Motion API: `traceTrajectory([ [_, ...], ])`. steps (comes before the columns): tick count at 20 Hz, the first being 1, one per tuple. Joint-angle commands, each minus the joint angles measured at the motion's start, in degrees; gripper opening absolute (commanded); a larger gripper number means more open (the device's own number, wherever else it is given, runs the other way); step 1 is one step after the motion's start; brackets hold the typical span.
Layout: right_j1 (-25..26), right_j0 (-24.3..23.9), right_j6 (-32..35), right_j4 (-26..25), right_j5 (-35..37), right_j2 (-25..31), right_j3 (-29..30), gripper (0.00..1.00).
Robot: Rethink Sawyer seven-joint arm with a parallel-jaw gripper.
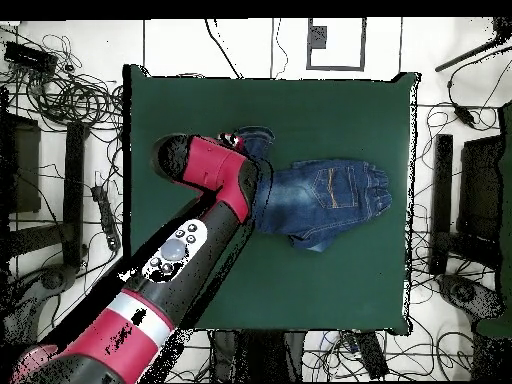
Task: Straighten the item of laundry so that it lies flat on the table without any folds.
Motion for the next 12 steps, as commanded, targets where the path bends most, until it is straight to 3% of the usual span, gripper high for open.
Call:
traceTrajectory([
  [1,4.1,-1.7,6.7,-7.4,19.5,-5.5,-10.6,1.00],
  [12,3.6,-1.8,8.7,-9.0,19.6,-4.0,-11.4,1.00],
])
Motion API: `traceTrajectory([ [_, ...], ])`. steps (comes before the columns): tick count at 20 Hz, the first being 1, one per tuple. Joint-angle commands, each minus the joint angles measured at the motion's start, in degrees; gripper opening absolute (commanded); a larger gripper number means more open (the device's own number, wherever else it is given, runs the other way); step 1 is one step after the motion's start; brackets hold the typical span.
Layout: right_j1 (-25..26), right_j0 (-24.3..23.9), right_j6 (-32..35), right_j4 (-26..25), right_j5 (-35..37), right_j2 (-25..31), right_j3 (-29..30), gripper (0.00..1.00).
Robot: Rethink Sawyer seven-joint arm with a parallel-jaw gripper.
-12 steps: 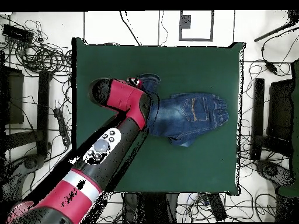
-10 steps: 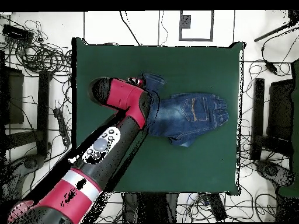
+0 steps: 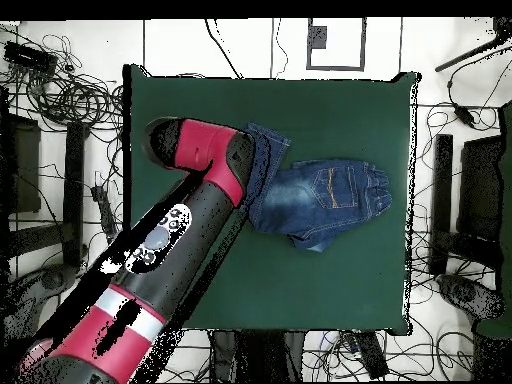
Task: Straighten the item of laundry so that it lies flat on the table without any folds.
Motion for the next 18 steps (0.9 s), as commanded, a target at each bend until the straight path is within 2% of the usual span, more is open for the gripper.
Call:
traceTrajectory([
  [1,2.4,-0.4,8.9,-1.8,5.2,2.6,-3.9,1.00],
  [3,2.4,-0.4,9.3,-1.7,5.1,2.7,-4.1,1.00],
  [7,-0.1,0.1,5.5,-1.7,-3.7,7.2,0.4,1.00],
  [10,-4.3,-0.5,-0.9,-1.1,-14.4,14.6,6.0,1.00],
  [15,-10.0,-3.0,-9.3,-2.8,-22.2,23.9,11.7,1.00],
  [18,-14.2,-5.9,-16.9,-6.5,-26.9,30.6,15.5,1.00],
])
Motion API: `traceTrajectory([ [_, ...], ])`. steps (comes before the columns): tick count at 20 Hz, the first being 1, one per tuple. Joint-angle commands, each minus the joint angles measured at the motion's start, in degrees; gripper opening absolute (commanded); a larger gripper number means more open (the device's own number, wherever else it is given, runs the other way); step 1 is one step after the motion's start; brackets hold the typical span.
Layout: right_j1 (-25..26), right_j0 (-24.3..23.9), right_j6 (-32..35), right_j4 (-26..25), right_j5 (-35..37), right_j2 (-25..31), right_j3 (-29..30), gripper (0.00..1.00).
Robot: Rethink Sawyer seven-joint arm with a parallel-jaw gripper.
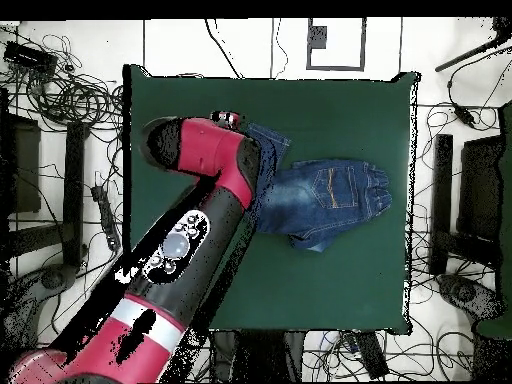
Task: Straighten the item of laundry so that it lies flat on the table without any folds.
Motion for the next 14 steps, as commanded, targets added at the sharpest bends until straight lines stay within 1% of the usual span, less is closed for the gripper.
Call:
traceTrajectory([
  [1,-7.6,-5.3,-18.0,-6.0,-9.7,21.1,12.4,1.00],
  [3,-9.5,-7.2,-20.7,-9.5,-11.6,24.6,13.9,1.00],
  [5,-12.0,-9.8,-25.4,-13.6,-12.4,28.5,15.4,1.00],
  [10,-17.0,-17.6,-34.0,-23.9,-10.5,38.0,17.6,1.00],
  [14,-19.6,-22.9,-39.7,-31.2,-8.5,43.7,19.1,1.00],
])
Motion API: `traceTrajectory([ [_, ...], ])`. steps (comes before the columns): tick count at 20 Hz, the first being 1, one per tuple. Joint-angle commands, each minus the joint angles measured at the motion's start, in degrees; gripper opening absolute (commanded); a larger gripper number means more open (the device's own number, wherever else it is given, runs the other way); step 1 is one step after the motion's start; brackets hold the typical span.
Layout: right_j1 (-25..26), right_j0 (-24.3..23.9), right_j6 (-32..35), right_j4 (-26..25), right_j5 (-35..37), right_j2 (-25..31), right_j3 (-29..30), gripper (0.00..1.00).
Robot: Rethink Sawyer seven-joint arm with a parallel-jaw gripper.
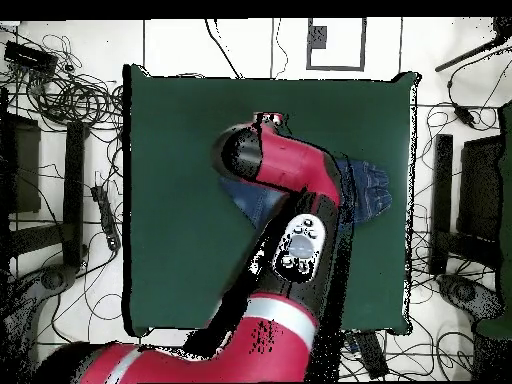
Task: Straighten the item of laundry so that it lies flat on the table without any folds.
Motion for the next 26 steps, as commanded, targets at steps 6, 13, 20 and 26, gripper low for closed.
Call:
traceTrajectory([
  [6,-8.8,-11.2,-36.6,-17.2,8.6,26.2,11.3,1.00],
  [13,-11.3,-17.3,-42.1,-17.7,15.0,33.8,13.1,1.00],
  [20,-13.3,-19.8,-47.5,-20.9,18.6,37.0,13.9,1.00],
  [26,-16.3,-22.3,-50.2,-25.2,18.4,39.4,17.9,1.00],
])
